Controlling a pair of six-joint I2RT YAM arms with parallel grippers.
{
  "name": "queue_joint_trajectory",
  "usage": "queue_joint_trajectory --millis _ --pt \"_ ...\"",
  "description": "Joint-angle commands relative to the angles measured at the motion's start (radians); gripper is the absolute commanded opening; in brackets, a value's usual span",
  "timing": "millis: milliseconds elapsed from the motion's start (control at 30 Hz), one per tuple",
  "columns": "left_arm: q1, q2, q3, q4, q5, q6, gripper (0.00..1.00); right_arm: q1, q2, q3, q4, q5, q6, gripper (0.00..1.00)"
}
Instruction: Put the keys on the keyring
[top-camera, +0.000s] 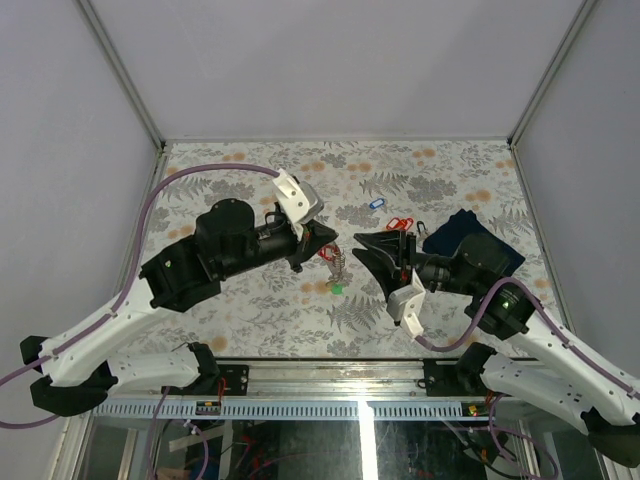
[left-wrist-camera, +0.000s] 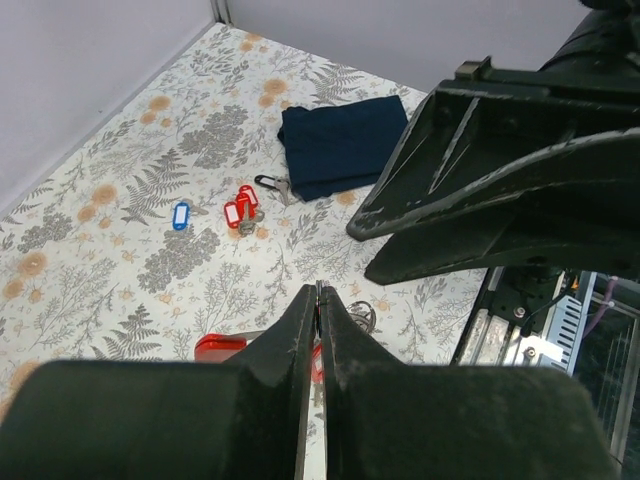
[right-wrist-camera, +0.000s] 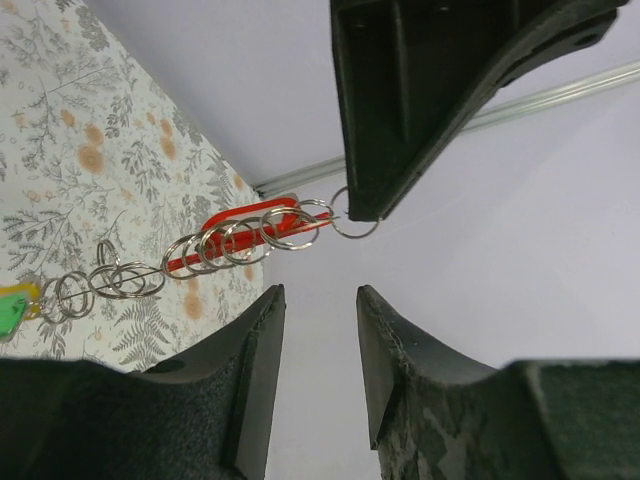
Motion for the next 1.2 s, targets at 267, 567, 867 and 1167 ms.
queue_joint_trajectory --millis 267,567,867,1167 --pt "0.017 0.018 0.057 0.048 0.037 -0.017 0.0 0.051 0.027 0.05 0.03 0.032 -0.074 0.42" --pt "0.022 0.029 0.059 0.046 0.047 -0.018 0.0 0.073 0.037 0.06 0.009 0.043 -0.099 0.4" --pt "0.026 0.04 0.069 0.033 0.053 -0.02 0.0 0.091 0.045 0.073 -0.032 0.057 -0.13 0.37" --pt "0.028 0.051 0.077 0.014 0.064 -0.022 0.0 0.115 0.06 0.091 -0.065 0.069 -0.148 0.33"
